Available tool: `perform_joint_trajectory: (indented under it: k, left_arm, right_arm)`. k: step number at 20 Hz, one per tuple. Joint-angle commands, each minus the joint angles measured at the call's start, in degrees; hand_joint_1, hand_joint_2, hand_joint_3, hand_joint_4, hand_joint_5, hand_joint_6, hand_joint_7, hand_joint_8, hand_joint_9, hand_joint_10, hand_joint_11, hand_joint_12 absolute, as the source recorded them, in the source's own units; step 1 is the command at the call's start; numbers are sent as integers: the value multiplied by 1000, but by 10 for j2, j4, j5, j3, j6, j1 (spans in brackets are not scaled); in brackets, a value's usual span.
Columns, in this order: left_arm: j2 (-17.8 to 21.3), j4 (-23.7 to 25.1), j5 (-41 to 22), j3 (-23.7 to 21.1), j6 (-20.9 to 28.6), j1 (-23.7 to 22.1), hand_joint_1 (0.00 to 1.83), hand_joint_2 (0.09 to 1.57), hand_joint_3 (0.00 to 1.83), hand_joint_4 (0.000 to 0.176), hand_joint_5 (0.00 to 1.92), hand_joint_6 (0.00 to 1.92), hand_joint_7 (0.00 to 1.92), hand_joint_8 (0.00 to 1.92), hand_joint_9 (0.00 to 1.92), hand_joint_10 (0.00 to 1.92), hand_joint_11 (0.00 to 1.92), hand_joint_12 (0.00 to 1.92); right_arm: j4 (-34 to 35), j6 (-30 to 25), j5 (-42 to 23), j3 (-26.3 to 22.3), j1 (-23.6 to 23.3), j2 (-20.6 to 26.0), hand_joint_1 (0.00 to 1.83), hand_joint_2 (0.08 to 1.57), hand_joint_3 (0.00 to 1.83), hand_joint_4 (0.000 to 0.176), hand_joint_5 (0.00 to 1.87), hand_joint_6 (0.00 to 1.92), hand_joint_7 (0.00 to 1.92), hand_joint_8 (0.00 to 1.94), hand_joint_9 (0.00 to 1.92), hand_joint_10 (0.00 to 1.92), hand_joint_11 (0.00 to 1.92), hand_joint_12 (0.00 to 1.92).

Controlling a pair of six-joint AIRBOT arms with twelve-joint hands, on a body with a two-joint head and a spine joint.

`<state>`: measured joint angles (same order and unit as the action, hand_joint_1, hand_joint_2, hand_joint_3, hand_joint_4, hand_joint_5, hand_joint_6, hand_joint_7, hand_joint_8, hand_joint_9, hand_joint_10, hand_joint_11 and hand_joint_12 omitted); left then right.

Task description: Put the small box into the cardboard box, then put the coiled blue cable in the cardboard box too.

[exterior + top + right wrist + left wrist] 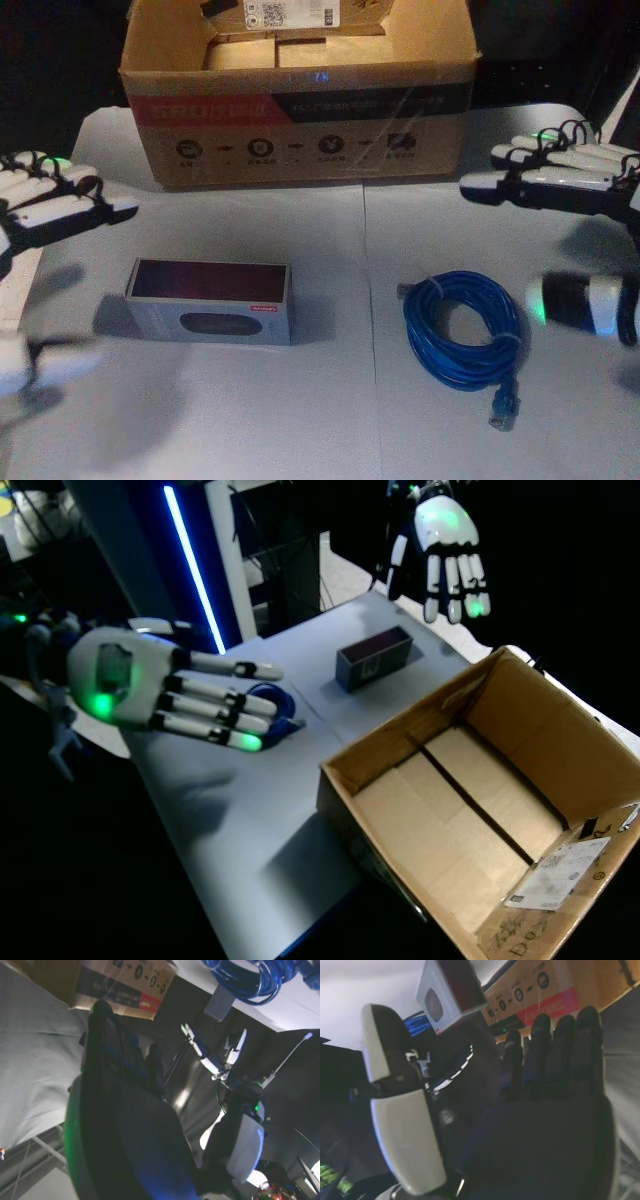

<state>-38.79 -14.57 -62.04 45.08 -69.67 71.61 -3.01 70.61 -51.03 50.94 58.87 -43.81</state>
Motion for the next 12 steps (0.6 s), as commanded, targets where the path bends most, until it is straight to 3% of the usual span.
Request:
perform_joint_trajectory:
  k: [1, 4, 6, 9, 10, 12]
  left_arm:
    - [-4, 4, -49, 4, -3, -6, 255, 1048, 0, 176, 261, 5, 162, 5, 122, 8, 17, 164]
    - [-22, 7, -39, 16, -3, -31, 306, 1014, 0, 176, 231, 1, 165, 1, 136, 6, 6, 165]
    - [-46, 11, -22, 34, -3, -63, 499, 905, 0, 176, 200, 1, 172, 1, 157, 4, 46, 184]
    - [-95, 23, 27, 65, -3, -122, 561, 839, 0, 176, 178, 0, 212, 1, 268, 9, 111, 246]
    - [-108, 24, 38, 73, -3, -135, 576, 831, 1, 176, 182, 0, 244, 2, 307, 5, 92, 390]
    - [-138, 30, 60, 91, -3, -160, 631, 832, 0, 176, 215, 1, 334, 2, 434, 3, 0, 1109]
  right_arm:
    - [7, -2, -67, 1, -6, -1, 173, 1243, 6, 176, 237, 1, 115, 2, 28, 3, 0, 0]
    - [7, -2, -67, 1, -6, -1, 217, 1241, 2, 176, 233, 0, 104, 0, 24, 0, 0, 0]
    - [7, -2, -67, 1, -6, -1, 204, 1256, 6, 176, 227, 0, 107, 1, 27, 1, 0, 0]
    - [7, -2, -67, 1, -6, 0, 234, 1240, 0, 176, 264, 10, 93, 0, 11, 0, 0, 0]
    - [7, -2, -67, 1, -6, 0, 260, 1238, 0, 176, 263, 5, 89, 0, 7, 0, 0, 0]
    - [7, -2, -67, 1, -6, 1, 256, 1240, 0, 176, 272, 7, 92, 3, 5, 0, 0, 0]
